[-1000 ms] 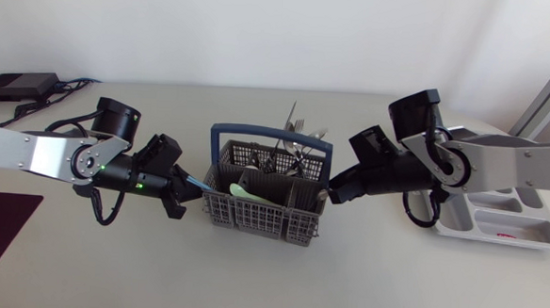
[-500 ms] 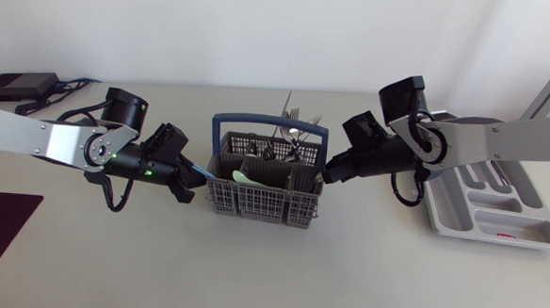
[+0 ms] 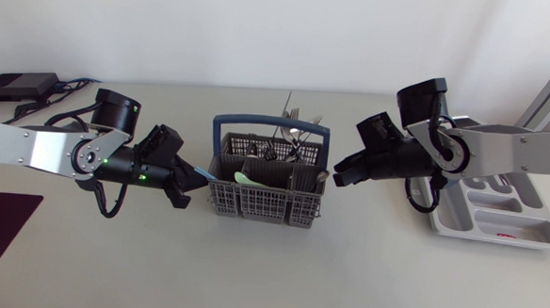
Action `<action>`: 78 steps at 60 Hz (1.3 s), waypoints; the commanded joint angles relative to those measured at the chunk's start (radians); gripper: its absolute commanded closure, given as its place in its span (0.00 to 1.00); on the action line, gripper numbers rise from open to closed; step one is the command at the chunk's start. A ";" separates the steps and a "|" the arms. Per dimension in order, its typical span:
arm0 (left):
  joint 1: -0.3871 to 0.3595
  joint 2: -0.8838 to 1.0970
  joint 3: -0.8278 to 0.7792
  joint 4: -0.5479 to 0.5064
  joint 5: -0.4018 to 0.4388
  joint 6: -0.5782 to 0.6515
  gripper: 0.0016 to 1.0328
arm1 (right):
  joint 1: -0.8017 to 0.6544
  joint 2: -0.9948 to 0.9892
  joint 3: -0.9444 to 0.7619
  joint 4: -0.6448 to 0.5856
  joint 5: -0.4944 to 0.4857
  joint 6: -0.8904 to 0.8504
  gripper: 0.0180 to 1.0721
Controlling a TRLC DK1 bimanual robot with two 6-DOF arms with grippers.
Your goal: Sort the cutlery from the basket into the organizer compartments.
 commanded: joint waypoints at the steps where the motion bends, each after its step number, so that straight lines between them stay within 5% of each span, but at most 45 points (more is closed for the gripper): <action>1: -0.021 -0.030 -0.034 0.008 0.017 0.008 0.97 | 0.013 -0.023 -0.034 0.003 0.007 -0.009 0.95; 23: -0.035 -0.063 -0.063 0.008 0.017 0.010 0.97 | 0.018 -0.068 -0.072 -0.001 0.008 -0.009 0.95; 35: 0.028 -0.098 -0.080 0.001 0.016 0.048 0.97 | 0.027 -0.115 -0.104 -0.012 0.045 -0.015 0.94; 54: 0.042 -0.340 -0.200 -0.032 0.016 0.131 0.75 | 0.079 -0.252 -0.203 -0.058 0.096 -0.042 0.30; 78: -0.047 -0.385 -0.201 -0.007 0.016 0.140 0.61 | 0.127 -0.338 -0.242 -0.099 0.094 -0.035 0.22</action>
